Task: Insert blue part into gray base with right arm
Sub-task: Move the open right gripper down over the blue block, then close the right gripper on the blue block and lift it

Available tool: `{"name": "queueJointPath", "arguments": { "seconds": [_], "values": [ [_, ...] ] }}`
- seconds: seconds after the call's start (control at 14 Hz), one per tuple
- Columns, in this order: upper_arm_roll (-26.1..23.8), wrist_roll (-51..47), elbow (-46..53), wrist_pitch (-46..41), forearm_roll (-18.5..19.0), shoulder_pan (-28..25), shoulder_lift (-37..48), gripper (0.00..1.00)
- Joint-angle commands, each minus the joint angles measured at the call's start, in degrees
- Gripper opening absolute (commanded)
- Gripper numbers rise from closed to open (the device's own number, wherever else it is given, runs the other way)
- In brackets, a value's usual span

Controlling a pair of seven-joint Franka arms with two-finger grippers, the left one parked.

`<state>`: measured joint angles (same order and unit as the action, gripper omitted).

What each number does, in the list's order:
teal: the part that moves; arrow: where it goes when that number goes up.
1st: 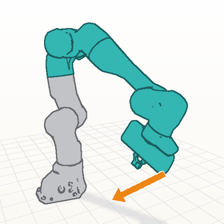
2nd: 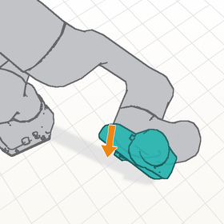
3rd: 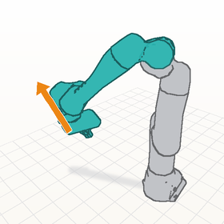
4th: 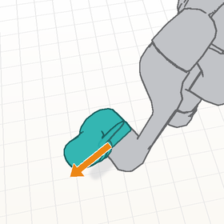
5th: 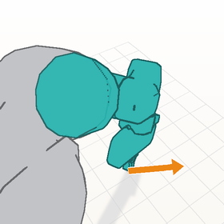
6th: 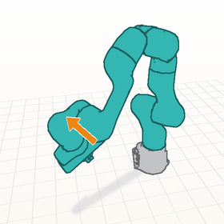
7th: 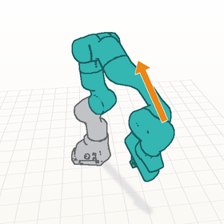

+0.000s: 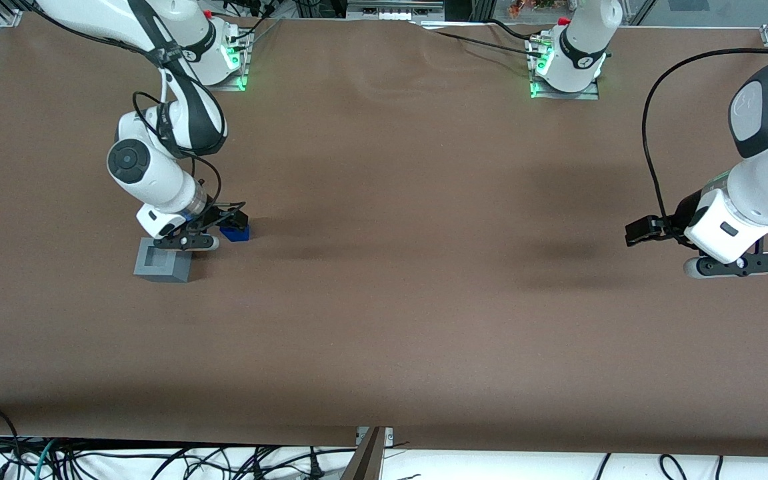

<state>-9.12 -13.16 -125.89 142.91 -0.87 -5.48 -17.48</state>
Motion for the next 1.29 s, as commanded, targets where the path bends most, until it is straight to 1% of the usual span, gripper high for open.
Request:
{"name": "queueJointPath", "arguments": {
  "seconds": [0.0,0.14,0.21,0.29,0.36,0.43,0.57,0.64,0.79,0.86,0.93,1.0,1.07,1.21],
  "values": [
    [-0.6,-0.9,-1.1,1.1,0.0,0.0,0.0,1.0],
    [-0.5,-0.9,-1.1,1.1,0.0,0.0,-0.6,0.99],
    [-0.5,-0.9,-1.1,1.1,0.0,0.0,-0.7,0.97],
    [-0.5,-0.9,-1.2,1.1,0.0,0.0,-0.8,0.86],
    [-0.5,-0.9,-1.2,1.1,0.0,0.0,-1.0,0.74],
    [-0.5,-0.9,-1.2,1.1,0.0,0.0,-1.0,0.58],
    [-0.5,-0.4,-1.2,1.1,0.3,0.0,-1.0,0.22],
    [-0.5,-0.2,-1.1,0.8,0.4,0.0,-0.7,0.0],
    [-0.5,-0.3,0.1,-0.4,0.2,0.0,1.2,0.0],
    [-0.2,-0.4,1.9,-4.4,0.0,0.0,3.1,0.0],
    [0.7,-0.1,5.8,-11.3,0.5,0.0,4.1,0.0],
    [3.0,0.4,11.1,-18.3,1.6,0.0,4.1,0.0],
    [5.4,1.1,15.1,-22.8,2.8,0.1,3.9,0.0],
    [10.2,6.4,18.6,-24.3,3.0,0.2,2.0,0.0]
  ]
}}
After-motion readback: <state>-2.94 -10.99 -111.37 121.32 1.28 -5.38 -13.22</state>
